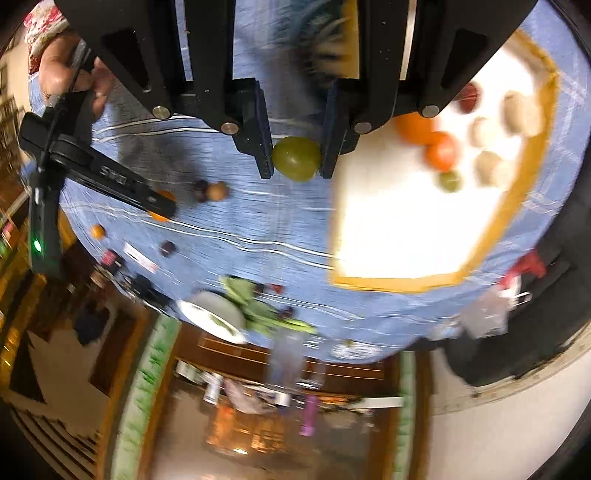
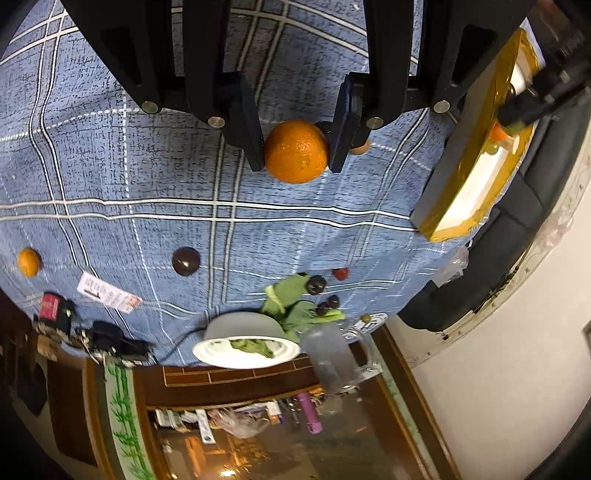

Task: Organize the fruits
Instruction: 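Lower the grape and orange into the white tray and open both tools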

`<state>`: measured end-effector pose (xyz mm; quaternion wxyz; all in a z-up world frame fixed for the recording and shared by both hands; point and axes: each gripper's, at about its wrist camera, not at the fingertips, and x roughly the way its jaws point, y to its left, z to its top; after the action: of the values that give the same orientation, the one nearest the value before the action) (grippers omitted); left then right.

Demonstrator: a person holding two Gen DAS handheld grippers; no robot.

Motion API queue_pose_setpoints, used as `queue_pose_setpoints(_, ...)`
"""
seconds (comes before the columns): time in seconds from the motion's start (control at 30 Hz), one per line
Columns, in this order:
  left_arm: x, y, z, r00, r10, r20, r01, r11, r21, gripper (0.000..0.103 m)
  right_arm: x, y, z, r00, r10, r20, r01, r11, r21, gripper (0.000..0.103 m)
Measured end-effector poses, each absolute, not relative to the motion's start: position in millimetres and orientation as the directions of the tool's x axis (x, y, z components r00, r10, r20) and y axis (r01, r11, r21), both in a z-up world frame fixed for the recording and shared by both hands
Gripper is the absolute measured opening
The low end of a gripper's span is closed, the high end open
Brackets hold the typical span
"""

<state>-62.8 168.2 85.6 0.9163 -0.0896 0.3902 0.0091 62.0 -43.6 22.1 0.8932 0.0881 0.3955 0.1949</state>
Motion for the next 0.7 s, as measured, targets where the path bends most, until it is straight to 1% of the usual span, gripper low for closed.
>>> queue_pose_setpoints(0.17, -87, 234, 91, 0.696, 0.027, -0.718, -0.229, 0.955, -0.186, 0.024, 52, -28, 29, 0.61, 0.422, -0.671, -0.298, 0.907, 0.299, 0.038)
queue_pose_setpoints(0.33, -110, 283, 88, 0.691, 0.075, -0.719, -0.316, 0.926, -0.207, 0.024, 32, 5, 44, 0.56, 0.499, -0.661, -0.364, 0.865, 0.346, 0.038)
queue_pose_setpoints(0.5, -121, 297, 73, 0.673, 0.057, -0.737, -0.318, 0.922, -0.219, 0.024, 15, 65, 60, 0.505, 0.552, -0.664, -0.471, 0.821, 0.324, 0.039)
queue_pose_setpoints(0.7, -113, 302, 62, 0.648, 0.028, -0.761, -0.314, 0.92, -0.234, 0.024, 7, 130, 64, 0.465, 0.553, -0.692, -0.556, 0.79, 0.258, 0.039)
